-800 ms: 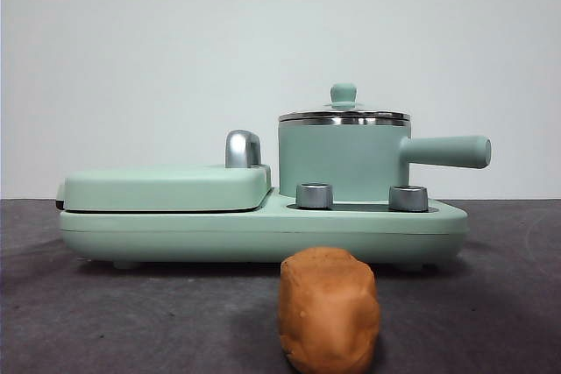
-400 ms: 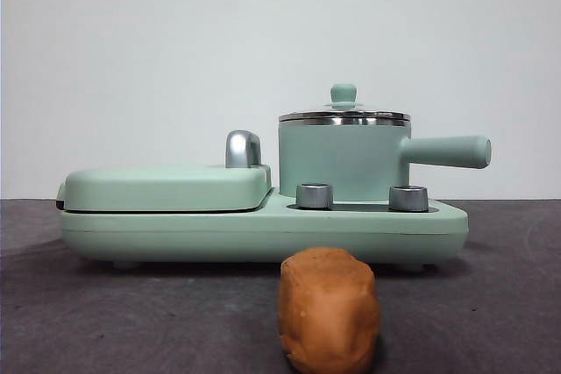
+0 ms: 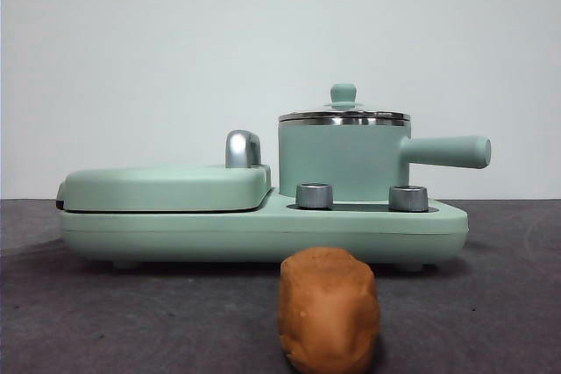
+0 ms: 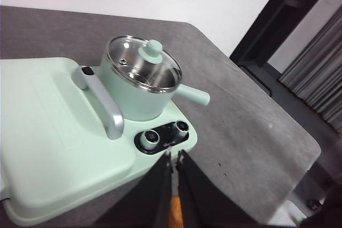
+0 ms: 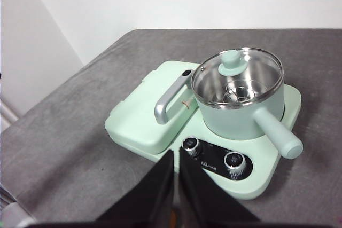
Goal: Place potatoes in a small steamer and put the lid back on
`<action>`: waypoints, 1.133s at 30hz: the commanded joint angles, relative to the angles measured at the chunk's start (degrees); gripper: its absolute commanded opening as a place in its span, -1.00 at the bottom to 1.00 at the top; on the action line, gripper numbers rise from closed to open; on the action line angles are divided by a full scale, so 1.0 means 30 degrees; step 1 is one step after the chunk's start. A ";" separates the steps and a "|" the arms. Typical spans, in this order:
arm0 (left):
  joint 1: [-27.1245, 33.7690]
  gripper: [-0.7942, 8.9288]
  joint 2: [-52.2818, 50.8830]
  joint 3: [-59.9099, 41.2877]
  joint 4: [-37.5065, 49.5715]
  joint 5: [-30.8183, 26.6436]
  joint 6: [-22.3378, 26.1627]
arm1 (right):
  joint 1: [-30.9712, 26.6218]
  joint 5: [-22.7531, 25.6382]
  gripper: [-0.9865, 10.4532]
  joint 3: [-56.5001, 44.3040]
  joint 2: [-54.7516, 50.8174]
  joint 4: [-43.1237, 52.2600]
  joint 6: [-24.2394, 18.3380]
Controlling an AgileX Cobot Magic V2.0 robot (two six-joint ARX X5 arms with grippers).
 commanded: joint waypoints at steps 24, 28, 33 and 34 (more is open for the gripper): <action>-0.2390 0.13 0.2448 0.0619 0.0350 0.0117 -0.0080 | 0.0000 -0.0051 0.13 0.0270 0.0153 -0.0525 0.0481; -0.2965 0.12 0.3526 0.0991 0.0510 0.0102 0.0051 | 0.0000 -0.0044 0.13 0.0270 0.0153 -0.0510 0.0481; -0.3730 0.12 0.5625 0.1749 0.1515 -0.0211 0.0022 | -0.0007 -0.0036 0.13 0.0270 0.0153 -0.0510 0.0481; -0.3876 0.12 0.6105 0.2004 0.1537 -0.0313 0.0029 | -0.0007 -0.0044 0.13 0.0270 0.0153 -0.0510 0.0481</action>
